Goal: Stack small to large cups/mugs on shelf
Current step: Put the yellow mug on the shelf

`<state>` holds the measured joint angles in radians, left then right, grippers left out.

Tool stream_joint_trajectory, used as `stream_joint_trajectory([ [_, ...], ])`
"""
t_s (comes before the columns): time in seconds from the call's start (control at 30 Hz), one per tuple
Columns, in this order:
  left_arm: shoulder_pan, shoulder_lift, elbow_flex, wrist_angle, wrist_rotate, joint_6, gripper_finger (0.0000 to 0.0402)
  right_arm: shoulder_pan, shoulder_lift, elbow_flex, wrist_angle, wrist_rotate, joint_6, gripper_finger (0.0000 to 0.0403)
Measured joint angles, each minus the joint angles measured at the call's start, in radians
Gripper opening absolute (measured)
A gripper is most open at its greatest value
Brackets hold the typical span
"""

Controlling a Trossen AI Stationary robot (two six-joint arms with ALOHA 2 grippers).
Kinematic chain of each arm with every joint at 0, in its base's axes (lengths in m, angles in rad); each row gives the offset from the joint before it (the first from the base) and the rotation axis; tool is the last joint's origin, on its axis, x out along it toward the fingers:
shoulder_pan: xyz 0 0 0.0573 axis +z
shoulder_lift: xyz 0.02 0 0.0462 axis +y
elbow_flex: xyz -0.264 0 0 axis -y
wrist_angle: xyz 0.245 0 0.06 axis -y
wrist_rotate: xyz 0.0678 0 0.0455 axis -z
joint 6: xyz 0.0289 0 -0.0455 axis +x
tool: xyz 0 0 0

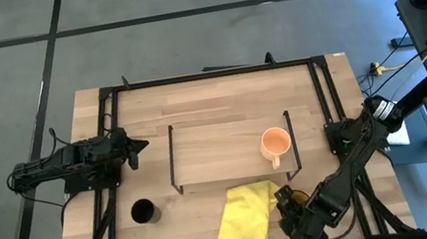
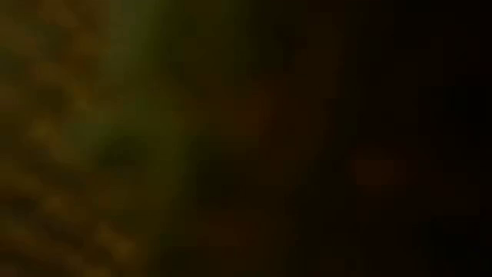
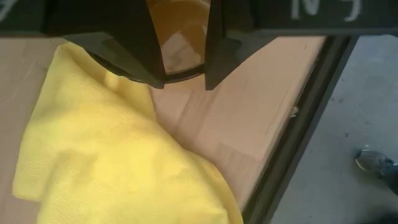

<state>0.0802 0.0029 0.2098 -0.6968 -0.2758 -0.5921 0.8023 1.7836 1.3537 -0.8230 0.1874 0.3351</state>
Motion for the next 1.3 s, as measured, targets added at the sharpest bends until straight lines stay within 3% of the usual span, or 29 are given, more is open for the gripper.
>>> stream_joint_trajectory([
  [0.5, 0.0, 0.0, 0.0, 0.0, 0.0, 0.0, 0.0021, -0.005, 0.005, 0.095, -0.018, 0.02, -0.135, 0.0119],
  [0.67, 0.0, 0.0, 0.0, 0.0, 0.0, 0.0, 0.0021, -0.006, 0.005, 0.166, -0.113, 0.162, -0.211, 0.0119],
  [0.8, 0.0, 0.0, 0.0, 0.0, 0.0, 0.0, 0.0021, -0.02, 0.004, 0.222, -0.342, 0.251, -0.225, 0.0119],
  [1.03, 0.0, 0.0, 0.0, 0.0, 0.0, 0.0, 0.0021, -0.02, 0.002, 0.242, -0.76, 0.252, 0.029, 0.0119],
  [1.2, 0.0, 0.0, 0.0, -0.002, 0.0, 0.0, 0.0021, -0.02, -0.03, 0.199, -0.667, 0.02, 0.241, 0.012],
  [1.3, 0.0, 0.0, 0.0, -0.001, 0.0, 0.0, 0.0021, -0.019, -0.029, 0.182, -0.66, -0.033, 0.396, 0.012],
])
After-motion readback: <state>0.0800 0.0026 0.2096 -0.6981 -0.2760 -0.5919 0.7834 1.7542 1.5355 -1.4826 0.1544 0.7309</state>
